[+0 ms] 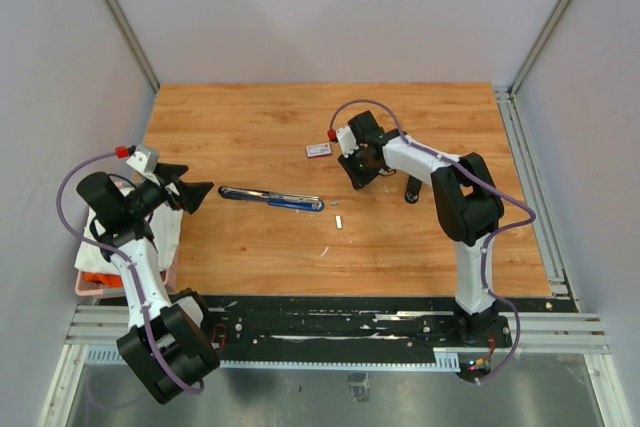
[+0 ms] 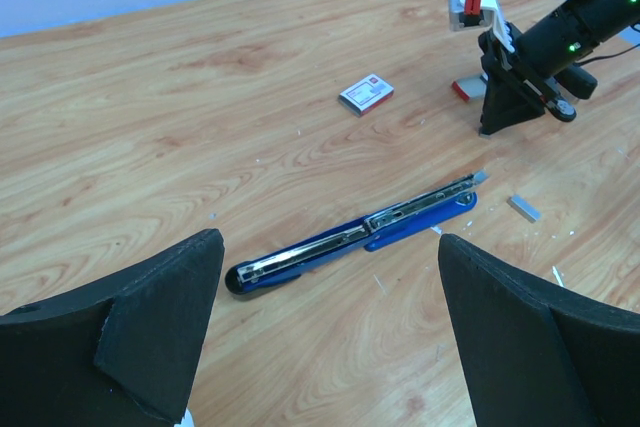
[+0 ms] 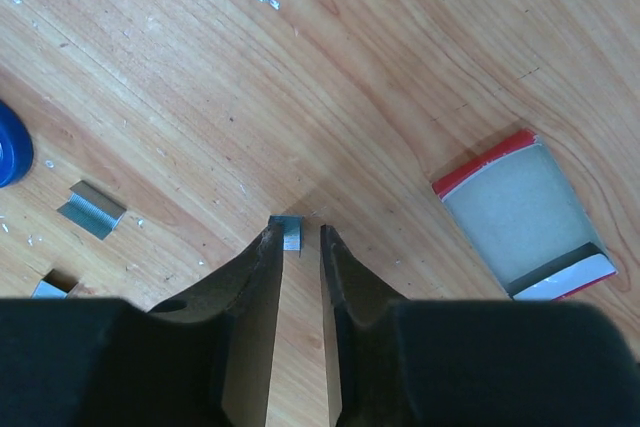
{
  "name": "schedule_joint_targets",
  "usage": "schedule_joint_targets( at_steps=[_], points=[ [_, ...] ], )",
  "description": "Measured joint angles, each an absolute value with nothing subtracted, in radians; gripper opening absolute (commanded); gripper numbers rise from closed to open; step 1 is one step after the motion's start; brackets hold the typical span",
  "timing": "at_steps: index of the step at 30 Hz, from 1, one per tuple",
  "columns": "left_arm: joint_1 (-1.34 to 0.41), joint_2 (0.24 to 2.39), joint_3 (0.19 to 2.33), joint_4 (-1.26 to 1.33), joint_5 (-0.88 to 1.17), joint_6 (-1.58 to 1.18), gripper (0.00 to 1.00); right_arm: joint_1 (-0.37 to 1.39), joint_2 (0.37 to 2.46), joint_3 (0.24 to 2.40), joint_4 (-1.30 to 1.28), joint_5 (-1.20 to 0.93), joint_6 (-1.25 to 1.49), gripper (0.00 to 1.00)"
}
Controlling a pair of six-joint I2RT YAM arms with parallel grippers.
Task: Unload the staples from the stapler
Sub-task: Place the staple at the center of the board.
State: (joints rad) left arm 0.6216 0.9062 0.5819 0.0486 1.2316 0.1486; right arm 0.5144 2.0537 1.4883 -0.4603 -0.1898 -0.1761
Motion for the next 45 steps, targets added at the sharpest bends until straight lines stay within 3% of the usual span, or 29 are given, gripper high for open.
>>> schedule_joint_targets(
  at_steps=[8, 23, 32, 45],
  points=[
    [0.622, 0.906, 0.582, 0.048, 1.232, 0.149, 0.98, 0.514, 2.018, 1.491, -0.470, -0.162, -0.194, 0.39],
    [0.622, 0.906, 0.582, 0.048, 1.232, 0.149, 0.98, 0.516, 1.969, 1.540, -0.503, -0.089, -0.257, 0.52],
    [0.622, 0.908, 0.582, 0.047, 1.234, 0.149, 0.98, 0.505, 2.149, 1.758, -0.580, -0.020, -0.249, 0.53],
    [0.622, 0.908, 0.582, 0.030, 1.233, 0.154, 0.98, 0.476, 2.189, 1.784, -0.626, -0.086, -0.186, 0.53]
  ],
)
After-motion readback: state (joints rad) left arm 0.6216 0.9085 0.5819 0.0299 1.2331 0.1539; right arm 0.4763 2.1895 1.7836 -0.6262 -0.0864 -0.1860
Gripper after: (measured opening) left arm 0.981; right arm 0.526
